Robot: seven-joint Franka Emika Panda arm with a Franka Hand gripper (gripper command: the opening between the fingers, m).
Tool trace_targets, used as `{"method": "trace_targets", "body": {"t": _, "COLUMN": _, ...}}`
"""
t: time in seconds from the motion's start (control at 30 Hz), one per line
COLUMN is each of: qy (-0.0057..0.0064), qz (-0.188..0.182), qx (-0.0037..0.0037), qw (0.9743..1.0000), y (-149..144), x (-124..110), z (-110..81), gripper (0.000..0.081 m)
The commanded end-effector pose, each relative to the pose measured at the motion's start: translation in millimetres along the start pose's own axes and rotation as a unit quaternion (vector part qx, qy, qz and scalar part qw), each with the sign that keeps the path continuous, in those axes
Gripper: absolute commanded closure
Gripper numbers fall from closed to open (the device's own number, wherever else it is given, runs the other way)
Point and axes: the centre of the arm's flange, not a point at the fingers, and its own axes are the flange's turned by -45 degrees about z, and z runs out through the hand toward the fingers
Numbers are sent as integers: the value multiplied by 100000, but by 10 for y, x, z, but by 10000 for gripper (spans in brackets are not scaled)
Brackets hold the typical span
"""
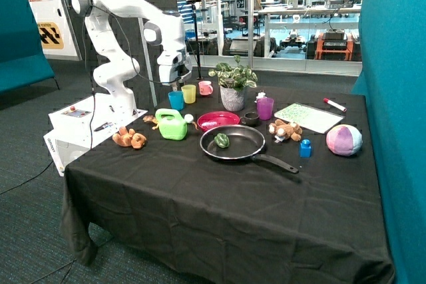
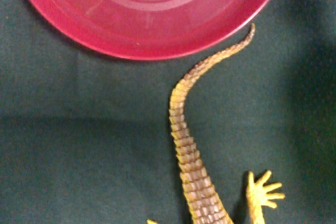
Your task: Water the pot plant and put the can on the plate
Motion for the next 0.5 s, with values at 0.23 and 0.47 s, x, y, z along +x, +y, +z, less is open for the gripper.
{"method": "trace_targets", "body": {"t": 0.23, "qy": -2, "qz": 3357, "qx": -83, "qw": 99944, "y": 337, "x": -95, "z": 103, "gripper": 325}}
{"method": "trace_targets", "body": {"t": 0.47, "qy": -2, "qz": 3985, "qx": -83, "qw": 99921, "y": 495, "x": -157, "z": 126, "gripper": 320}}
